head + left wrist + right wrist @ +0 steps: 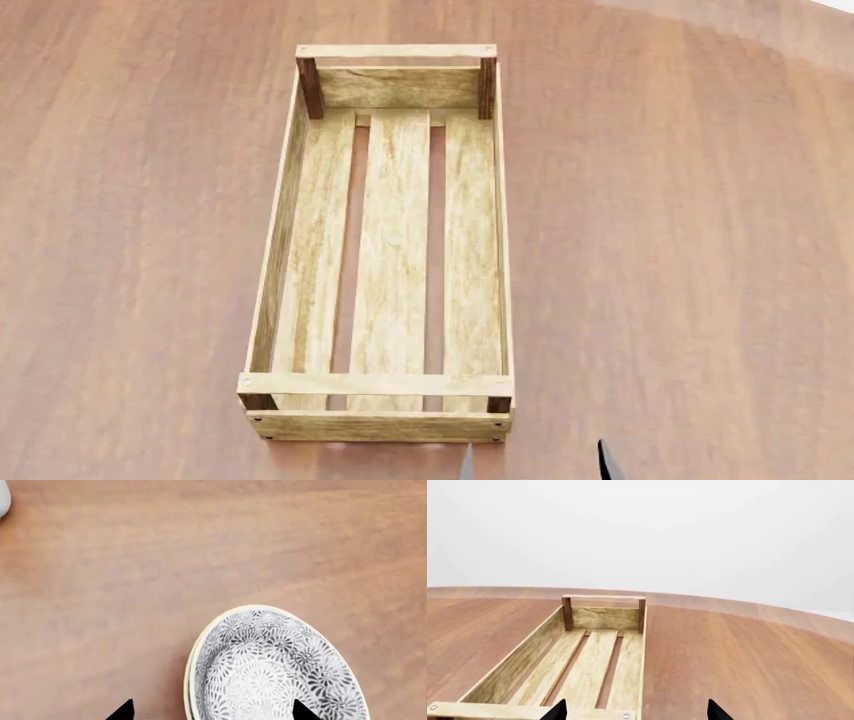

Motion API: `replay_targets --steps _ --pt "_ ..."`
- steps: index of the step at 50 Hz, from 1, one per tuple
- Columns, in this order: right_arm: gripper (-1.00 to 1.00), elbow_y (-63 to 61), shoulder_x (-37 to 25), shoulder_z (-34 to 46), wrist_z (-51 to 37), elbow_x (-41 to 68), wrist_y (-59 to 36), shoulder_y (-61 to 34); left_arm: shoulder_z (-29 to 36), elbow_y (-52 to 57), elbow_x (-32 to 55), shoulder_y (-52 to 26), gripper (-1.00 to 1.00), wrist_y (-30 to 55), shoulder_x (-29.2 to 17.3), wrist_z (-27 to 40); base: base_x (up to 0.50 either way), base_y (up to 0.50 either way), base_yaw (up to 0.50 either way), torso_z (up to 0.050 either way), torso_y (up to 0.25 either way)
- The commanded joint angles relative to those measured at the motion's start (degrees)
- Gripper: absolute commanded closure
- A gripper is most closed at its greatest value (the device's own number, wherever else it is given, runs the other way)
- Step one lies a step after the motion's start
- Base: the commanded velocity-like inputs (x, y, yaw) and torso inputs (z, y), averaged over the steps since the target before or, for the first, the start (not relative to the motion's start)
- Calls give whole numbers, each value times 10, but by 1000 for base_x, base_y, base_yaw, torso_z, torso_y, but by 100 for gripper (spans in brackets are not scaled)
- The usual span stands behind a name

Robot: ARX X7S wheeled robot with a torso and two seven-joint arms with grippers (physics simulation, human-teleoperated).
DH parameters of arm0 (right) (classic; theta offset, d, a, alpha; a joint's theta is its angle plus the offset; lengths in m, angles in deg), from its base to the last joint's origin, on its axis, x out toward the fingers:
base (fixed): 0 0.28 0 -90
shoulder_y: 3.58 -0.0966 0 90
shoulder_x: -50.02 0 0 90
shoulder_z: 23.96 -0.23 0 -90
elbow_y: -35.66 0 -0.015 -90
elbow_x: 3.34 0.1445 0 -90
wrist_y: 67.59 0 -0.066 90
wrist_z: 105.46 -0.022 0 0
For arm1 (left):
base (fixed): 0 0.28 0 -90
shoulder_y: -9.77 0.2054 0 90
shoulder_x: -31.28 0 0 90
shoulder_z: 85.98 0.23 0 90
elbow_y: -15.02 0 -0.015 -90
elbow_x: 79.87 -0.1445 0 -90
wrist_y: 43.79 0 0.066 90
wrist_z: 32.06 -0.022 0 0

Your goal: Stack the right bowl on the left bowl and place them in the tray.

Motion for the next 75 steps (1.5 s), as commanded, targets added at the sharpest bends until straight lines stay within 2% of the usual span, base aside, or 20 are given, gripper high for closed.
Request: replay_targets --steps 1,33,34,50,54,60,64,70,75 --pt "-100 3 10 -8 12 -14 -1 0 -6 -29 -20 -5 -100 -5 12 -12 0 0 0 0 0" --pt "-100 0 8 -3 7 -17 -3 1 -5 -98 -35 -17 -100 -30 8 -39 0 0 0 0 -1" --pt "-100 -2 8 -2 7 -17 -5 1 -5 -98 -35 -17 100 -30 8 -39 0 0 0 0 0" --pt "-100 -4 7 2 6 -21 -9 0 1 -83 -41 -14 100 -37 8 -46 0 0 0 0 -2" --pt "-100 -5 7 3 6 -20 -10 -1 20 -22 -57 -1 100 -46 11 -48 0 0 0 0 0" --pt "-100 0 7 3 8 -17 -7 -3 61 100 -93 20 100 -56 7 -42 0 0 0 0 0" --pt "-100 2 6 1 8 -12 -4 -3 116 206 -145 31 100 -65 -8 -34 0 0 0 0 0" --pt "-100 4 4 -1 9 -6 2 -1 157 257 -162 15 100 -50 -19 -20 0 0 0 0 0" --pt "-100 7 4 -3 9 -1 8 0 214 287 -192 -17 100 -38 -30 -18 0 0 0 0 0"
